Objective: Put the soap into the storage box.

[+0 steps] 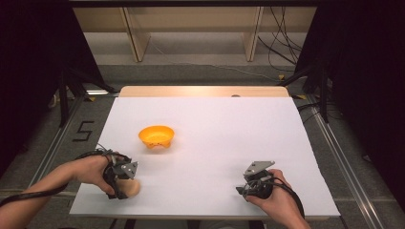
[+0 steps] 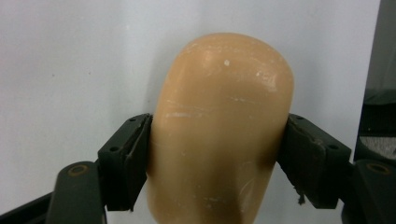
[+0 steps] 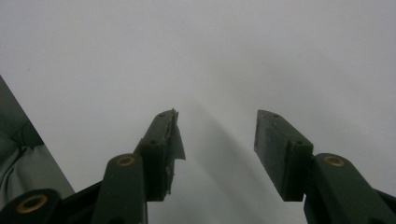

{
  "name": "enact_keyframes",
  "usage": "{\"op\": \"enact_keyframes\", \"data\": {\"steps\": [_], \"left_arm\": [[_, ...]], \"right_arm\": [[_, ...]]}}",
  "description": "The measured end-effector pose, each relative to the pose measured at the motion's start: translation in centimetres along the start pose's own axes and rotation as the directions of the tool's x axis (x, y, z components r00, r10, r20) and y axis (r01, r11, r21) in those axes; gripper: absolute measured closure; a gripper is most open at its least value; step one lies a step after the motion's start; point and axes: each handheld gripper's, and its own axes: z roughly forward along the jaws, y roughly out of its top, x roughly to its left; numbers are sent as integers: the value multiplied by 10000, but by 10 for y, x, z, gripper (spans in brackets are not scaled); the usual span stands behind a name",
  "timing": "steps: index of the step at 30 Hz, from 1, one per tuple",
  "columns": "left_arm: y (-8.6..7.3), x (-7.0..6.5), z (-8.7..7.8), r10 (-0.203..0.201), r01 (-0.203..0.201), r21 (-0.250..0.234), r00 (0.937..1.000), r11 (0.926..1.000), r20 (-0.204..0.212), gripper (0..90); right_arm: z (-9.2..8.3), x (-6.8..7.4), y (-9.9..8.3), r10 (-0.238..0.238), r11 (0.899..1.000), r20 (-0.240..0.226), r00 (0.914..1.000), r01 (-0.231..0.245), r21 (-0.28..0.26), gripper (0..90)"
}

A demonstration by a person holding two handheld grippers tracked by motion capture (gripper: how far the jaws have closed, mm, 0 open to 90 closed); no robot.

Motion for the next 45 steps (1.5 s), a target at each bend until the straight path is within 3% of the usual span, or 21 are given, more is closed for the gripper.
{"op": "enact_keyframes", "data": {"steps": [2, 9, 17, 20, 23, 28, 33, 37, 40, 45], "left_arm": [[0, 0, 0, -91, 90, -63, 9998, 9999, -177, 291], [-2, -1, -1, -1022, 1017, -230, 9944, 9946, -259, 301], [-6, -3, -1, -1858, 1827, -611, 9814, 9813, -486, 306], [-6, -5, -1, -2050, 2015, -644, 9773, 9774, -531, 308], [-6, -5, -1, -2029, 1991, -638, 9774, 9779, -591, 309], [-8, -6, -1, -2034, 1988, -745, 9772, 9772, -605, 311], [-9, -5, -1, -1969, 1921, -768, 9786, 9784, -604, 312], [-9, -5, -1, -1907, 1864, -719, 9799, 9798, -588, 313], [-10, -6, -2, -1805, 1767, -640, 9818, 9822, -588, 313], [-11, -6, -3, -1804, 1749, -805, 9813, 9813, -676, 314]], "right_arm": [[1, 0, 0, -116, 9999, 25, 9999, 116, -36, 500], [1, 0, 0, -117, 9999, 41, 9999, 117, -46, 500], [1, 1, 0, -48, 10000, 6, 10000, 48, -65, 500], [3, 0, 0, -319, 9993, 92, 9994, 321, -208, 500], [0, 2, 0, -22, 10000, 16, 10000, 22, -8, 500], [2, 1, 0, -117, 9998, 140, 9998, 120, -168, 500], [0, 1, 0, -33, 10000, -6, 10000, 33, -1, 500], [2, 1, 0, -134, 9998, 236, 9996, 137, -152, 500], [0, 1, 0, -34, 10000, 3, 10000, 34, 1, 500], [1, 1, 0, -91, 9999, 54, 9999, 91, -44, 500]]}}
